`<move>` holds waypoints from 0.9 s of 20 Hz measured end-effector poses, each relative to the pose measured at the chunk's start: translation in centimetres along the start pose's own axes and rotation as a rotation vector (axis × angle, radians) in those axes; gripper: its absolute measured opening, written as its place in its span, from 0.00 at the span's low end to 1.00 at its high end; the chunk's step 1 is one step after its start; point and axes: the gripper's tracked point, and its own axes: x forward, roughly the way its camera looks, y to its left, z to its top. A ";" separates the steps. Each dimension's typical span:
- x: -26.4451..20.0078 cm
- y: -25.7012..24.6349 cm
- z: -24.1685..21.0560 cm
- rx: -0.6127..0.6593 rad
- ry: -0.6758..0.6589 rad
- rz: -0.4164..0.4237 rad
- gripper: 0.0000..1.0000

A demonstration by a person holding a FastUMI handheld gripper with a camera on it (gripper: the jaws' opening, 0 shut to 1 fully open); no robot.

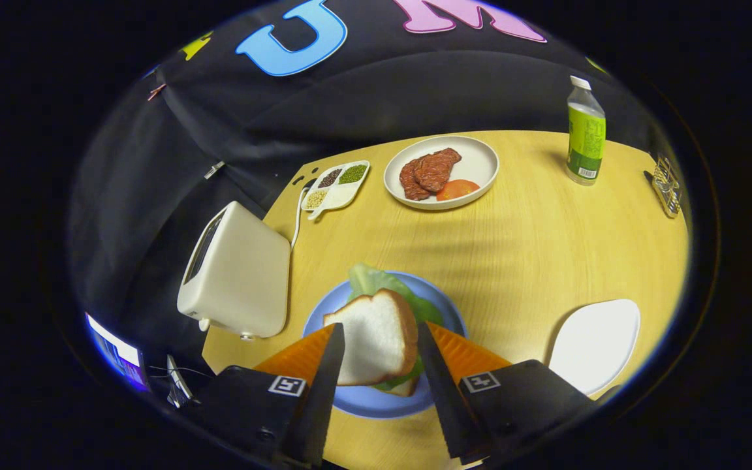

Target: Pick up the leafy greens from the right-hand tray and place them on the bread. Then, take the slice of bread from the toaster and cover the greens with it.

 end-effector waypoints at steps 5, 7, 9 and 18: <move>-5.3 -0.3 2.2 -0.041 -0.120 -0.058 0.94; -7.4 -0.3 3.2 -0.085 -0.160 -0.085 0.97; -10.1 0.1 4.6 -0.113 -0.227 -0.119 0.97; -22.6 1.7 11.8 -0.236 -0.614 -0.258 0.99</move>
